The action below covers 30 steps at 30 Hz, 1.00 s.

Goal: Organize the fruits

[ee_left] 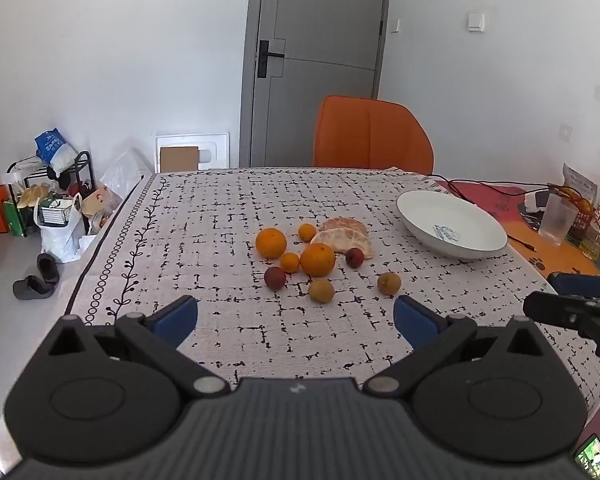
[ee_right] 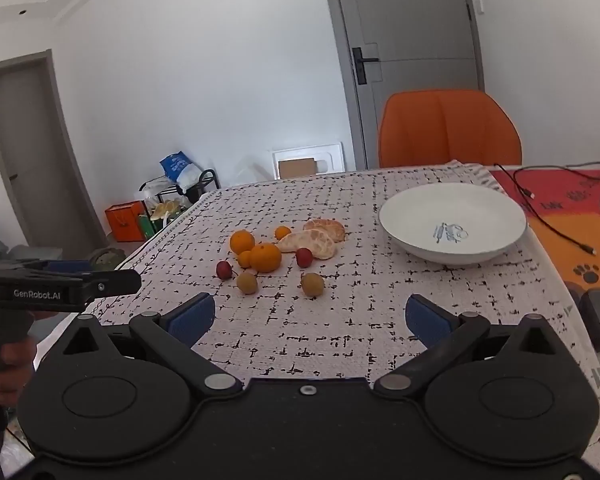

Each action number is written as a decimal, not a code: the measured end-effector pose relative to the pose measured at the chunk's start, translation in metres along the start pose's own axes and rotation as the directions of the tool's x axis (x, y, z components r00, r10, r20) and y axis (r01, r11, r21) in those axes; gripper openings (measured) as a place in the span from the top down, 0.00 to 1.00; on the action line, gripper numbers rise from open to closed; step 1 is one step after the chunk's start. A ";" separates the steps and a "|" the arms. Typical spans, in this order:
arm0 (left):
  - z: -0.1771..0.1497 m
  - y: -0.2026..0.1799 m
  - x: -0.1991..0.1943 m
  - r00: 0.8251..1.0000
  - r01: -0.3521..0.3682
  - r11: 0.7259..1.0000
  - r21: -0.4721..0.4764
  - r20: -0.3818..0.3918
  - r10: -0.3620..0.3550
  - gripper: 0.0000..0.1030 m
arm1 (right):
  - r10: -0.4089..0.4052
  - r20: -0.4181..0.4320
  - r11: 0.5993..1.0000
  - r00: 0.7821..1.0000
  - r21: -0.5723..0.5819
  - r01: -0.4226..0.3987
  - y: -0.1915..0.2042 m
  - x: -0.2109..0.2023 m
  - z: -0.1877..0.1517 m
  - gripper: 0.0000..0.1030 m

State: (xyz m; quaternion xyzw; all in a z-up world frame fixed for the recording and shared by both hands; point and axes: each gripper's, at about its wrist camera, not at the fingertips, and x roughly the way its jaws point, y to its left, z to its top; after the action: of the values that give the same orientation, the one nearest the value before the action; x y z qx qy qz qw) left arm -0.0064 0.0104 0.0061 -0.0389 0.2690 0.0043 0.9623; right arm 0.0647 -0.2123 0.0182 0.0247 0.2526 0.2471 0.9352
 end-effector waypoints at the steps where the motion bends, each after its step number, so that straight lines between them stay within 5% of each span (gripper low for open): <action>1: 0.000 0.000 0.000 1.000 0.000 1.000 0.001 0.001 0.000 0.00 | 0.000 -0.002 1.000 1.000 -0.001 0.000 0.000 0.000 0.000 0.00; 30: 0.001 -0.007 -0.017 0.999 -0.004 0.999 0.040 0.050 0.002 0.00 | -0.016 -0.013 1.000 1.000 -0.025 0.016 0.009 -0.008 0.005 0.00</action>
State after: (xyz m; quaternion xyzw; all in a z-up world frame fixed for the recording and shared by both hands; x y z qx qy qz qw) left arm -0.0204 0.0038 0.0165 -0.0189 0.2447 0.0013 0.9694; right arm 0.0567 -0.2078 0.0278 0.0095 0.2561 0.2427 0.9356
